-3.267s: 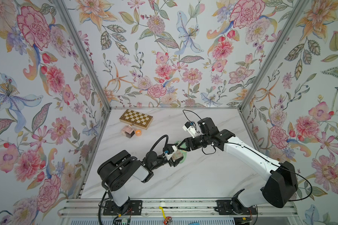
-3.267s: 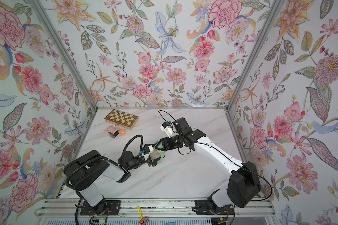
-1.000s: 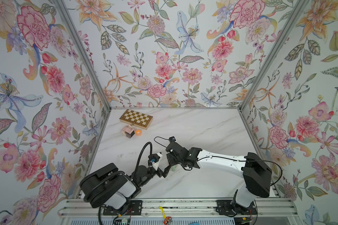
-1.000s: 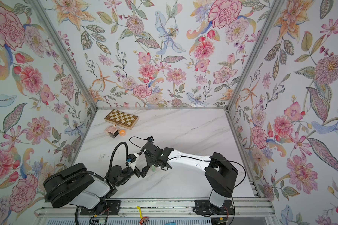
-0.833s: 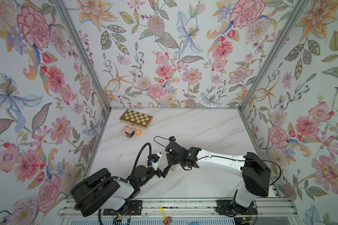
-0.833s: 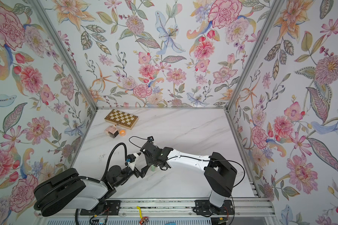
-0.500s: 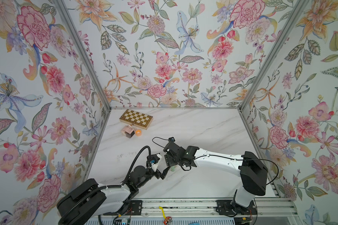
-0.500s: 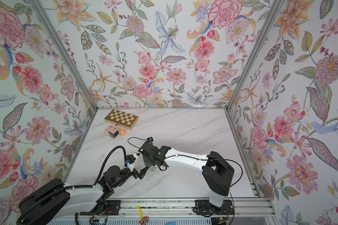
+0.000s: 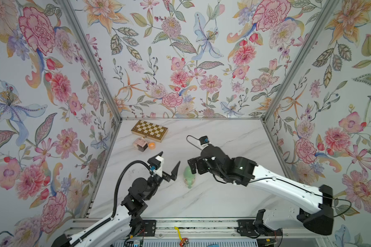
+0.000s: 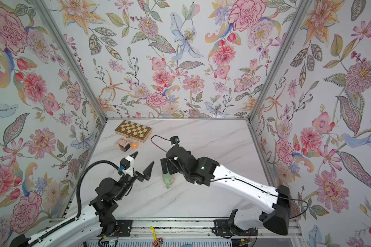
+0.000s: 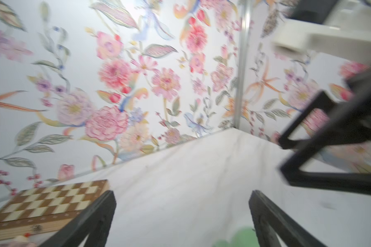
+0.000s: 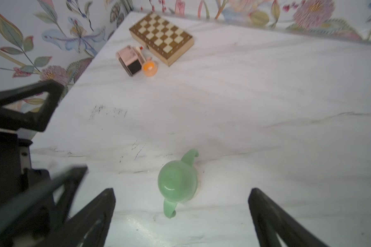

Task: Assemble the baby bottles
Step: Place the baby bottle at the center of the board, then reset both arms

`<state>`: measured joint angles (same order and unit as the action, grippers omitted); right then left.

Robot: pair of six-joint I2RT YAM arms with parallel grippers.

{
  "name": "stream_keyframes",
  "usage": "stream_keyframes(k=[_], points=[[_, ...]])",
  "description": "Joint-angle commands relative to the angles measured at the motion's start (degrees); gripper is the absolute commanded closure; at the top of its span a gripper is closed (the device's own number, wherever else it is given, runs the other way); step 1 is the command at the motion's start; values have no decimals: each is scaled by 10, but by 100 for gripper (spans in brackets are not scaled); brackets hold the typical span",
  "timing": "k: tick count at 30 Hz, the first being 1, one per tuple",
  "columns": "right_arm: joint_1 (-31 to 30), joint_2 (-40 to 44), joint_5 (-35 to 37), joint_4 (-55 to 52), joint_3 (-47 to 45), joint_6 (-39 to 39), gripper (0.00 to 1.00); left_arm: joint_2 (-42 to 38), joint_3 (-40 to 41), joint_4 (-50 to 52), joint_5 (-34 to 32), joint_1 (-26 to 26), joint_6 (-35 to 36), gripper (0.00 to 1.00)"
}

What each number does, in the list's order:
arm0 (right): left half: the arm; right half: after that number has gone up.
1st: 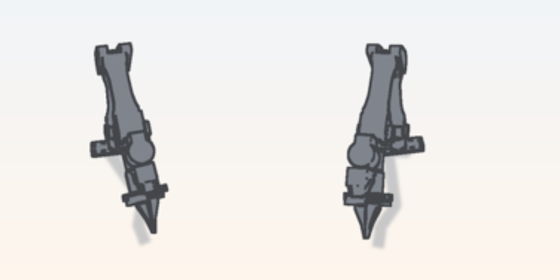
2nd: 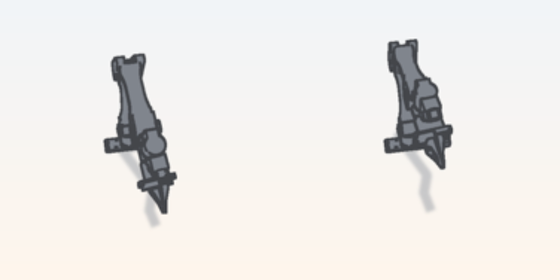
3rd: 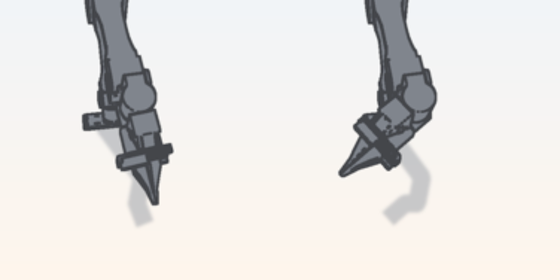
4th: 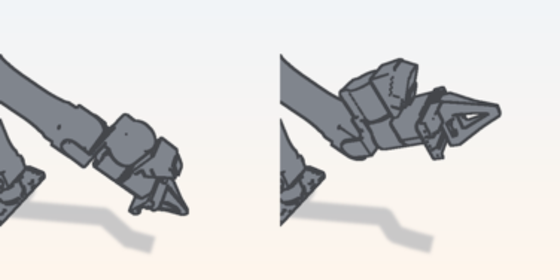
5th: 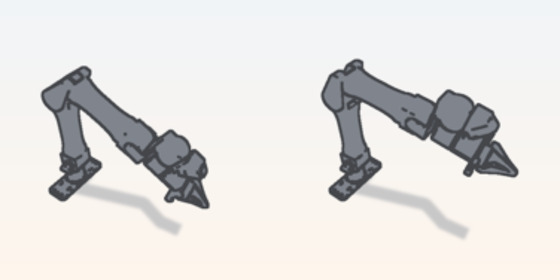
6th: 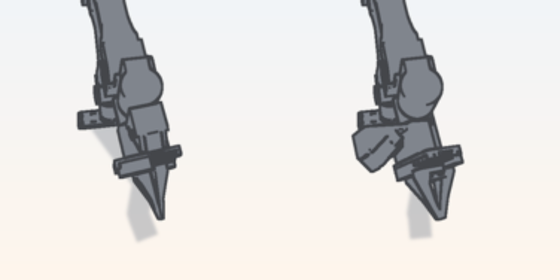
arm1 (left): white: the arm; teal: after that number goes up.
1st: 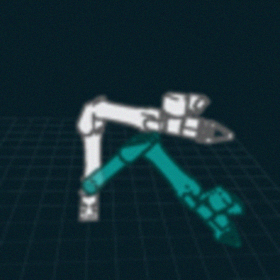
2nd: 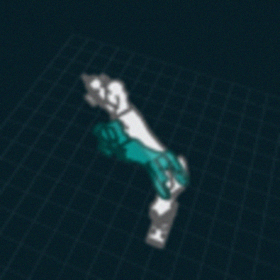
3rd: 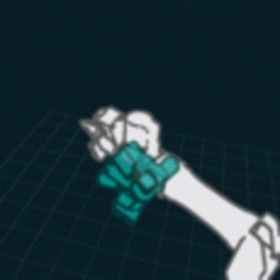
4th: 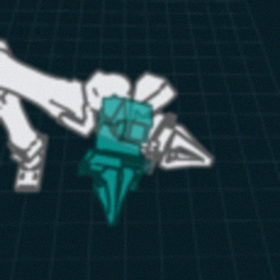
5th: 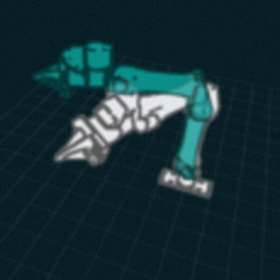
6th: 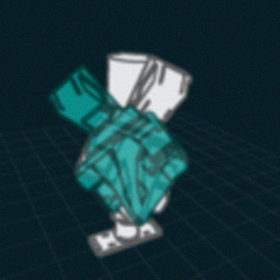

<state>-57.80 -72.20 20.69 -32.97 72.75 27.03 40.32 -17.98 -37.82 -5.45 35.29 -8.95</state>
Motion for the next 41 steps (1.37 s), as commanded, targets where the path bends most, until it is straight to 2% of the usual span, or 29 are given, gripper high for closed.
stream_keyframes(k=[1,2,4,6,8,10,12,15,17,20,21,23,24,25,27,28,29,31,33,36,41], points=[[210,44,32,31,-93,-146,1,109,-89,51,-26,-199,-58,0],[299,55,20,111,-146,-189,1,155,-105,49,-46,-244,-65,0],[405,82,-47,301,-268,-248,1,185,-102,21,-116,-259,-14,0],[462,102,-79,466,-379,-291,1,203,-16,-148,-153,-270,18,0],[495,116,-89,556,-451,-306,1,213,41,-214,-140,-290,35,0],[514,111,-110,620,-499,-301,1,234,71,-261,-159,-291,48,0],[515,94,-134,687,-544,-298,1,259,129,-342,-140,-293,59,0],[498,51,-136,808,-600,-305,1,328,160,-437,-109,-294,70,0],[489,0,-116,926,-633,-312,1,396,170,-526,-82,-294,88,0],[468,-45,-96,972,-626,-368,1,521,160,-636,-70,-304,88,0],[470,-71,-95,1006,-626,-373,1,536,147,-641,-64,-305,91,0],[497,-142,-85,1092,-629,-342,1,470,104,-464,-36,-316,79,0],[515,-170,-102,1124,-633,-328,1,470,92,-439,-17,-322,78,0],[524,-182,-109,1116,-625,-321,1,484,86,-450,3,-327,80,0],[526,-163,-82,978,-570,-297,1,505,96,-490,7,-328,81,0],[551,-159,-121,955,-559,-284,1,501,92,-476,4,-330,76,0],[564,-158,-136,960,-562,-273,1,504,85,-468,8,-331,80,0],[548,-158,-106,956,-560,-285,1,498,79,-434,15,-331,80,0],[539,-162,-85,977,-566,-290,1,501,79,-444,17,-331,82,0],[552,-161,-111,955,-558,-280,1,500,79,-437,14,-331,81,0],[547,-160,-100,961,-560,-284,1,499,58,-420,8,-331,79,0]])
